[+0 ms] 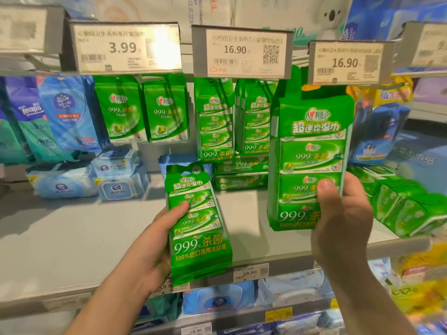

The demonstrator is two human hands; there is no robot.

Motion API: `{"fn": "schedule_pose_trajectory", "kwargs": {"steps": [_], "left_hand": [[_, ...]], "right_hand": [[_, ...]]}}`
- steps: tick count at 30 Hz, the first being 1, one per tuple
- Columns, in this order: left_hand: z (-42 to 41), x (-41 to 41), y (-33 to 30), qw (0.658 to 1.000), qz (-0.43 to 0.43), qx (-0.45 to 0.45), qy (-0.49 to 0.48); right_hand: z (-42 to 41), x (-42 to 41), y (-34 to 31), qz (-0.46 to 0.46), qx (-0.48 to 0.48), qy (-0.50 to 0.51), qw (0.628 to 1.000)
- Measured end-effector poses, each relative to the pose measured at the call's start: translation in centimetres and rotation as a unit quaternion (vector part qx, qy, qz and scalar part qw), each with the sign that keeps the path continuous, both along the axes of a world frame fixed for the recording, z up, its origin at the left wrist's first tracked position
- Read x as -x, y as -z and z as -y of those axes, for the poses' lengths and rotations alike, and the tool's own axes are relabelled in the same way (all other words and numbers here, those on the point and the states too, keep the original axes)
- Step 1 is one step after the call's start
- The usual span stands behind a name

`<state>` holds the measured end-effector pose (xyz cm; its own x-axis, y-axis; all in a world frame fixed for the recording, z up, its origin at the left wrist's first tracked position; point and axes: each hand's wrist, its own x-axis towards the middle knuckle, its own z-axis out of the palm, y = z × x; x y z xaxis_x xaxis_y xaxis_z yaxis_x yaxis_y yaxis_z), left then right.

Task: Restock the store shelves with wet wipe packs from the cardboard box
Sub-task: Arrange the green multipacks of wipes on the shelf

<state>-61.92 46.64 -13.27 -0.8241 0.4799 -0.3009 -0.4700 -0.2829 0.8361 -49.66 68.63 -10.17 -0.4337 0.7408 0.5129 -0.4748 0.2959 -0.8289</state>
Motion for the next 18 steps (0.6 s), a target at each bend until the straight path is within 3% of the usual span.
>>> {"fn": "schedule_pose_trajectory", "kwargs": {"steps": [6, 14, 18], "left_hand": [[-0.1, 0.0, 0.1, 1.000, 0.000, 0.006, -0.001], [-0.1, -0.2, 0.2, 1.000, 0.003, 0.014, 0.003], [0.1, 0.1, 0.3, 1.000, 0.001, 0.019, 0.005]], "right_hand": [[-0.5, 0.7, -1.0, -0.023, 0.030, -0.009, 0.999], [-1.2, 1.0, 0.2, 0.019, 0.104, -0.035, 0.994], [-0.8, 0.6, 0.7, 0.021, 0.067, -0.026, 0.997]]}}
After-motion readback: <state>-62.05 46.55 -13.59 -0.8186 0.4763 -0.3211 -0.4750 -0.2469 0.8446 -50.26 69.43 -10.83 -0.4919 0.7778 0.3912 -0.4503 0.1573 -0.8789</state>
